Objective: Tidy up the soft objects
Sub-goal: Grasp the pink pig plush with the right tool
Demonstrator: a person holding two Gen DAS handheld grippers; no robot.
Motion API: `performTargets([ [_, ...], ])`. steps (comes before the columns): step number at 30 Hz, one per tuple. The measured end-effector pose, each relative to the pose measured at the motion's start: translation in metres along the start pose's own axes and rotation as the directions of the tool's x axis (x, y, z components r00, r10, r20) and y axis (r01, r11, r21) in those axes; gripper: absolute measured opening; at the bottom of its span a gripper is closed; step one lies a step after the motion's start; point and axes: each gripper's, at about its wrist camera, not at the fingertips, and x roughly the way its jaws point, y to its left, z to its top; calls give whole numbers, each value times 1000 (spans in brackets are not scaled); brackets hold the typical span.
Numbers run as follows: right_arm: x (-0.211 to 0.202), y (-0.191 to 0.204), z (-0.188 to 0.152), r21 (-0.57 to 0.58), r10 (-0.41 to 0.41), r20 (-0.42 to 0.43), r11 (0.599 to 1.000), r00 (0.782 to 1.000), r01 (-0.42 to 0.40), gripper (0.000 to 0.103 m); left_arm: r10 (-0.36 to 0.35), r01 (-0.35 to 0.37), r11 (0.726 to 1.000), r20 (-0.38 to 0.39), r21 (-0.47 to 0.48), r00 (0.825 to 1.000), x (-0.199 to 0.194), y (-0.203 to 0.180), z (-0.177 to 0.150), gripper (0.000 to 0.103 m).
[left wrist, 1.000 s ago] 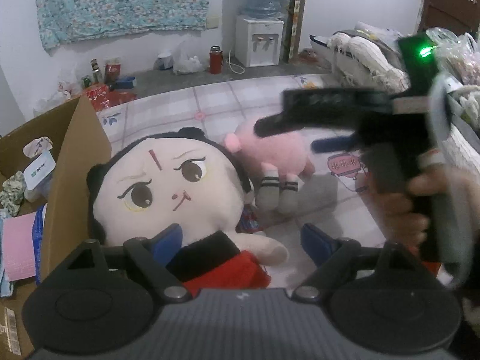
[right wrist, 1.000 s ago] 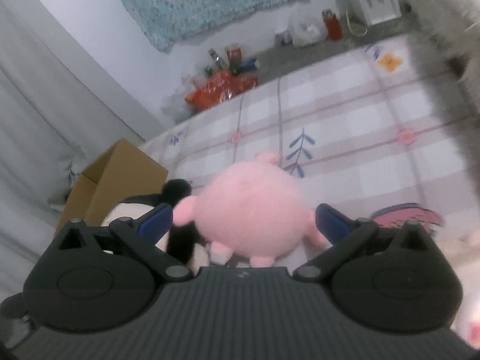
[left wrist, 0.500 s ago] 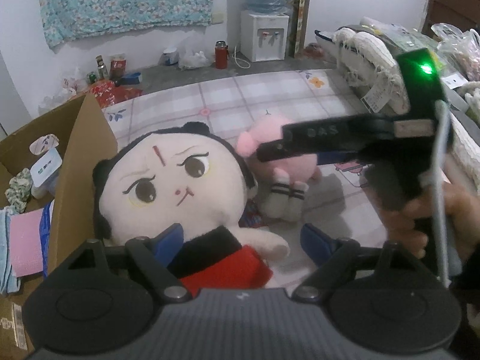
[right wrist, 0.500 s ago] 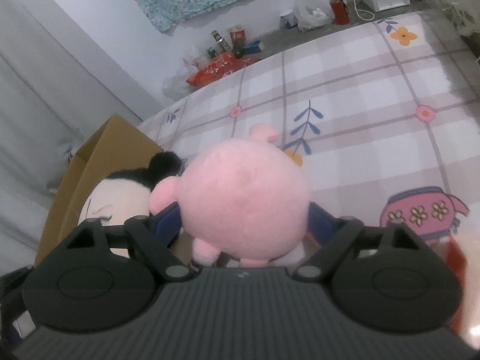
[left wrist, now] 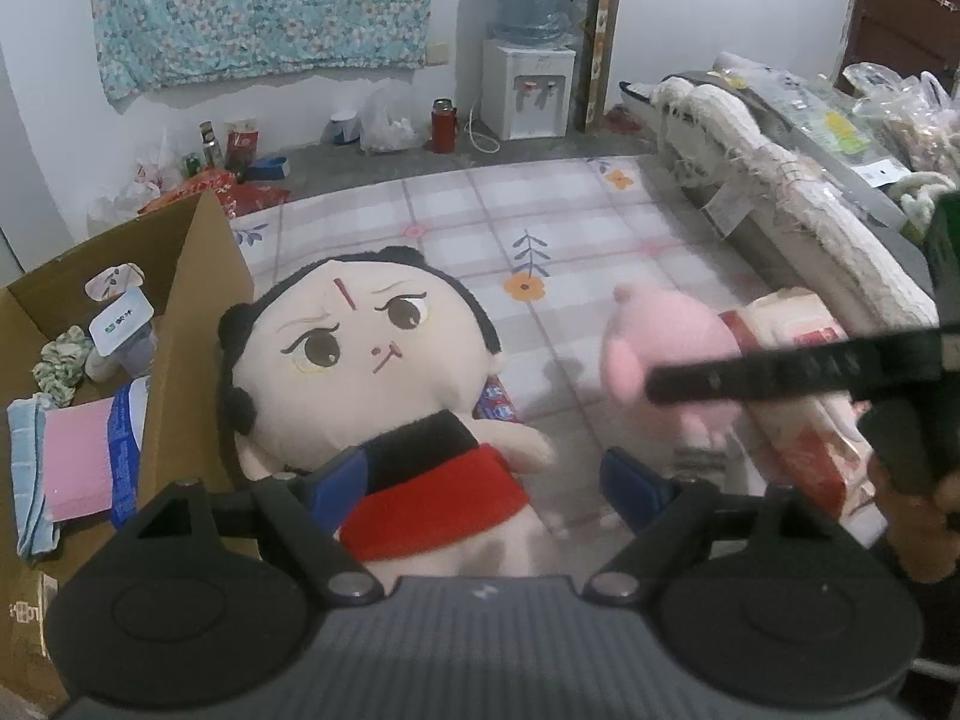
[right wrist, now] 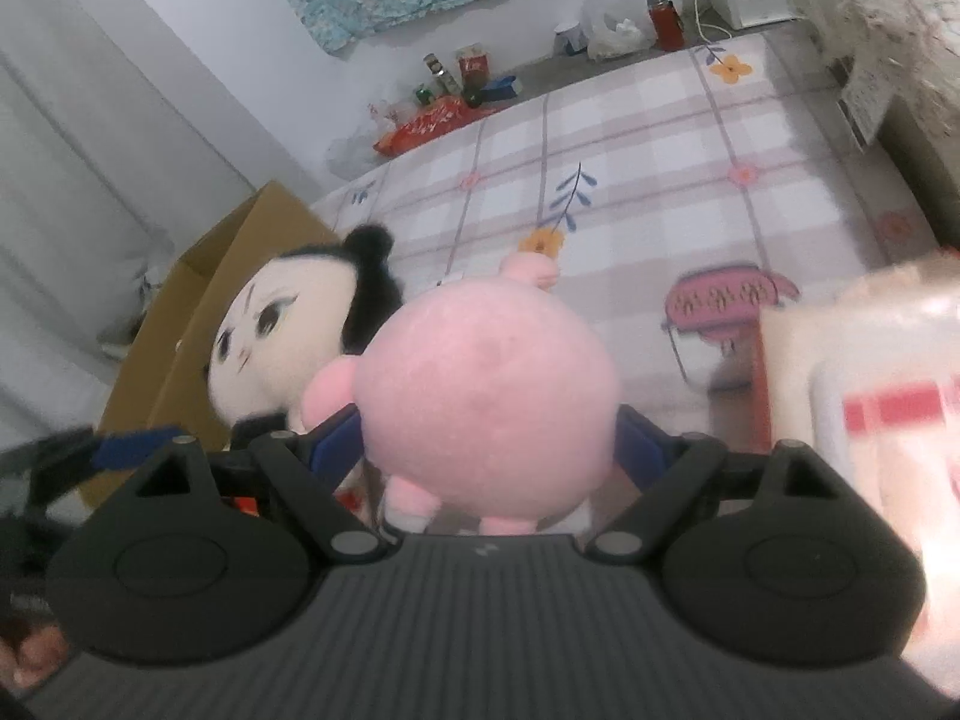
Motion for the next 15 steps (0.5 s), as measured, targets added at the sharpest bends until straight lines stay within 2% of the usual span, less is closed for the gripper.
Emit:
performTargets([
  [3,-13,6,-16,-19,-27,-25,999,999,26,88,-29,30,1000,5,-10,1000,-7,2,-6,86],
  [7,-20,22,-40,-111,-159,-53,982,986,152,94,-113,112,993,-13,-29,994,-7,4,-23,86],
  [9,-19,26,-52,-143,-195,-61,972,979,185,94,-149,147,988,-34,-40,988,-2,3,-30,85],
  [12,-23,20,-64,-107,-173,-52,980,984,166,95,-211,208,977,-45,-52,977,2,0,-37,83],
  [15,-37,2,-70,14,-82,-15,996,996,83,95,-263,262,964,-32,-33,964,3,-8,-39,83],
])
